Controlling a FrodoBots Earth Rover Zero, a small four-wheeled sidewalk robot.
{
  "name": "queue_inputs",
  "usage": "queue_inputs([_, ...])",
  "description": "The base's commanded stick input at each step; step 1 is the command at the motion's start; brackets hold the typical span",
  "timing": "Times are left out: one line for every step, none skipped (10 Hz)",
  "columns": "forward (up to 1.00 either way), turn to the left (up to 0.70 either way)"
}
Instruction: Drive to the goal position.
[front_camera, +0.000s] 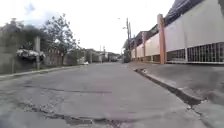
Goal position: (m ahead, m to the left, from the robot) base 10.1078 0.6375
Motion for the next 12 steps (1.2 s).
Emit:
queue_inputs([1.00,0.06])
queue_inputs([1.00,-0.13])
queue_inputs([1.00,-0.34])
queue_inputs([1.00,-0.34])
queue_inputs([1.00,-0.34])
queue_inputs([1.00,-0.34])
queue_inputs([1.00,-0.02])
queue_inputs([1.00,-0.18])
queue_inputs([1.00,-0.34])
queue_inputs([1.00,-0.34])
queue_inputs([1.00,-0.20])
queue_inputs([1.00,0.06])
